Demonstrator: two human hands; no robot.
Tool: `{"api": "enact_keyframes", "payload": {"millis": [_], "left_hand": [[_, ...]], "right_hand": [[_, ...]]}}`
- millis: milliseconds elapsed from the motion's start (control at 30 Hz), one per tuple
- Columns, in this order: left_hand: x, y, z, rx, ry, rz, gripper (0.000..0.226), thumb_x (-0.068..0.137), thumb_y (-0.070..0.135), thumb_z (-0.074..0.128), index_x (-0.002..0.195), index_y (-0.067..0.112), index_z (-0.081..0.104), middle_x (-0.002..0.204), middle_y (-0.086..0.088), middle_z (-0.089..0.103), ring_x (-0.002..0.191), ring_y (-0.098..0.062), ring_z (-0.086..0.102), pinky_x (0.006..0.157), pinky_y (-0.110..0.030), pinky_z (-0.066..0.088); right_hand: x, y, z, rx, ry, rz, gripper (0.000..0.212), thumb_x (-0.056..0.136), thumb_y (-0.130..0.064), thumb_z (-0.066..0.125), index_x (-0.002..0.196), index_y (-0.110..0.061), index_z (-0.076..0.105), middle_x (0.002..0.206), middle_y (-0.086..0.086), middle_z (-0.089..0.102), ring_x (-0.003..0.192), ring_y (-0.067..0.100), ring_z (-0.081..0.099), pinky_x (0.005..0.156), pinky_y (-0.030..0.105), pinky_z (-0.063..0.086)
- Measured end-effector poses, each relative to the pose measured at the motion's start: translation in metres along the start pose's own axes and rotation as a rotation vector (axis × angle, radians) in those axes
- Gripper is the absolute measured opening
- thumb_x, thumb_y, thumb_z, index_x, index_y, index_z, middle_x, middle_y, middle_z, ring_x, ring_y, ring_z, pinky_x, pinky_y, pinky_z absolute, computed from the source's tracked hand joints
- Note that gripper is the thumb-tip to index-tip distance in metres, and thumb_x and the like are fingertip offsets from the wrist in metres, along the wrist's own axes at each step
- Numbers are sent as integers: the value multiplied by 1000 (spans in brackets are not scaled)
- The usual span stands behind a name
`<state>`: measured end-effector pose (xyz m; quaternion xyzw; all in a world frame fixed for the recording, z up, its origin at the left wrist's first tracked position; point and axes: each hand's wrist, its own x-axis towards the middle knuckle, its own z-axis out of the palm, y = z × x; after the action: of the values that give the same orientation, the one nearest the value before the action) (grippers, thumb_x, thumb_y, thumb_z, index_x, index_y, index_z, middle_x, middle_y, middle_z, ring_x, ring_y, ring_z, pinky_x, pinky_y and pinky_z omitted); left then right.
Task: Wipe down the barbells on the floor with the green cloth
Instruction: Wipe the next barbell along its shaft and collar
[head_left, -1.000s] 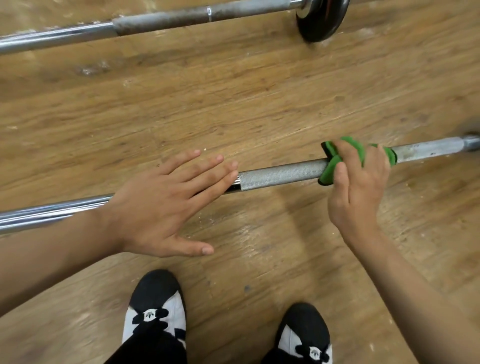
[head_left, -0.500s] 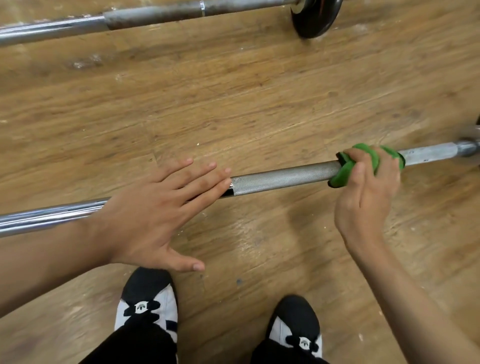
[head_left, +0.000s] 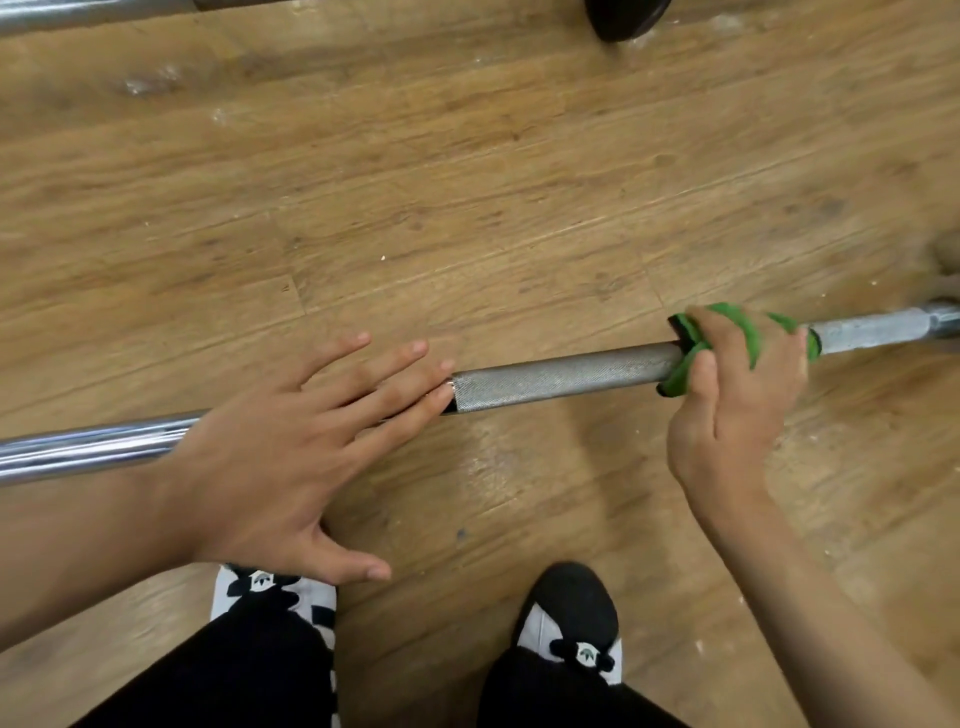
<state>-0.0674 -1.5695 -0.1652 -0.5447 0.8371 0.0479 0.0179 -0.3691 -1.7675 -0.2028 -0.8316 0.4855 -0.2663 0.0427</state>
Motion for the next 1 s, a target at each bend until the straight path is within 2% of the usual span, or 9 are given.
{"api": "enact_keyframes", "payload": {"millis": [133,267,333,500,600,667,733,867,1000], "left_hand": [[-3,11,0,9,-12,-16,121,81,94,38,162,4,30,172,-13,22,159,-32,20,126,-58,15],[-6,21,0,-24,-7,-12,120,82,93,38,163,4,27,172,-13,21,160,-31,19,126,-57,14],[-8,23,-1,-43,-19,-7,121,82,93,38,164,5,26,173,-12,20,160,-30,19,126,-57,16],[-12,30,0,-79,-32,-9,121,82,93,38,163,4,27,173,-13,19,159,-29,22,124,-56,20],[-13,36,1,-106,-21,4,122,82,94,38,162,3,28,172,-15,20,159,-30,21,125,-55,20],[-15,39,0,-112,-17,13,122,82,94,37,162,2,29,172,-16,20,160,-30,20,126,-54,18],[-16,42,-1,-112,-22,25,122,83,94,34,162,1,28,172,-17,19,160,-30,17,127,-52,15],[-21,45,-1,-132,-44,48,119,86,92,29,162,0,27,172,-17,19,161,-30,15,129,-50,11],[-28,49,3,-196,9,58,118,87,90,26,159,-4,32,170,-19,23,160,-31,19,129,-48,14]], "right_hand": [[-2,-53,4,155,103,325,61,109,-45,27,118,-8,74,128,22,59,125,38,49,110,72,31],[-35,-124,9,109,-193,-118,62,108,-51,25,142,-17,63,120,14,64,116,30,54,123,55,23],[-30,-109,5,119,-264,-226,66,109,-51,19,137,-15,66,115,10,65,111,32,60,122,50,24],[-11,-21,-16,-64,-114,47,73,110,-48,10,123,-11,71,105,15,64,105,38,57,122,53,26],[-11,-34,-18,-76,-83,211,79,109,-50,9,112,-8,76,102,20,62,103,40,54,116,58,30],[-25,-74,-12,14,-147,135,78,109,-51,11,105,-10,78,96,16,60,96,37,54,106,53,35],[-47,-113,-9,102,-245,-84,70,109,-51,16,108,-15,77,99,12,61,95,33,53,96,47,35],[-51,-94,-17,83,-395,-451,63,109,-50,21,130,-15,69,120,16,63,106,35,56,102,49,35],[-35,-31,-32,-62,-297,-150,72,111,-49,13,115,-8,73,104,20,59,99,41,54,97,52,34]]}}
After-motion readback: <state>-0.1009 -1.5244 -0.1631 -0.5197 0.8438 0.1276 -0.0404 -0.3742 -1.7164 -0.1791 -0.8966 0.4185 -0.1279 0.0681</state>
